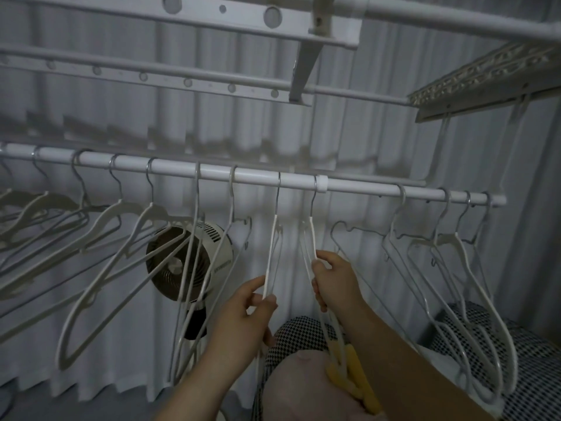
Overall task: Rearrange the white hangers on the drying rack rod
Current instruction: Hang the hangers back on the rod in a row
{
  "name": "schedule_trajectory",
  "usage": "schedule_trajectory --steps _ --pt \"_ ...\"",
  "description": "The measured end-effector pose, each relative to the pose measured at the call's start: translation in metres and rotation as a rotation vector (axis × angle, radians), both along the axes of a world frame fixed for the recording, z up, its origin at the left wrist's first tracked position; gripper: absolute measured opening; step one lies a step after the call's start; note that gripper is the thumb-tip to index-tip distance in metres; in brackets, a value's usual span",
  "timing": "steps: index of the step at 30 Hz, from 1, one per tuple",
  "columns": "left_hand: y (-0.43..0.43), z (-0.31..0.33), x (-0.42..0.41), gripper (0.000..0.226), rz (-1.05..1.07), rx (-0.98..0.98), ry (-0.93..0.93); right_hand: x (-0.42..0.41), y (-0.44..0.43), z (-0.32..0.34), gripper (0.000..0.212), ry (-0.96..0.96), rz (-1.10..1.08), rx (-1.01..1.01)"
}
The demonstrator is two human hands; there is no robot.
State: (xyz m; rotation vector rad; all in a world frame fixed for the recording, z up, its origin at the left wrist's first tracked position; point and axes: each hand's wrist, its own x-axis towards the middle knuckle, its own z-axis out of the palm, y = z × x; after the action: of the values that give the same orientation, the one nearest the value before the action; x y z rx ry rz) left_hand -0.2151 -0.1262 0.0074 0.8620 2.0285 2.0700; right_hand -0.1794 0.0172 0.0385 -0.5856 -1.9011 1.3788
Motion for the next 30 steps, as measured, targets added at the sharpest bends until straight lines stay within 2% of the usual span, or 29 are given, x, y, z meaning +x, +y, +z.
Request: schedule_trajectory --steps 13,15,17,19,21,24,28,30 --pt "-0.020 0.007 0.008 0.035 0.087 -0.088 0.054 -0.004 -0.008 0.001 0.032 -0.011 0.035 0.008" --pt "-0.028 0.008 0.012 0.036 0.151 -0.161 0.169 -0.004 -0.008 0.002 0.033 -0.012 0.039 -0.007" --pt "-0.038 0.013 0.017 0.035 0.266 -0.220 0.390 -0.005 -0.008 0.002 0.033 -0.014 0.043 -0.013" --pt "-0.047 0.021 0.017 0.031 0.393 -0.169 0.589 -0.004 -0.008 0.002 0.033 -0.017 0.041 -0.002" --pt "-0.053 0.027 0.009 0.030 0.497 -0.145 0.692 -0.003 -0.007 0.001 0.033 -0.018 0.040 0.008" --pt "-0.055 0.027 -0.006 0.035 0.551 -0.239 0.665 0.000 -0.005 0.001 0.033 -0.018 0.029 0.022" --pt "-0.046 0.011 -0.014 0.053 0.470 -0.406 0.558 0.001 -0.001 0.000 0.034 -0.032 0.018 0.043" --pt "-0.041 0.002 -0.017 0.047 0.430 -0.471 0.534 0.001 0.000 0.000 0.034 -0.040 0.011 0.062"
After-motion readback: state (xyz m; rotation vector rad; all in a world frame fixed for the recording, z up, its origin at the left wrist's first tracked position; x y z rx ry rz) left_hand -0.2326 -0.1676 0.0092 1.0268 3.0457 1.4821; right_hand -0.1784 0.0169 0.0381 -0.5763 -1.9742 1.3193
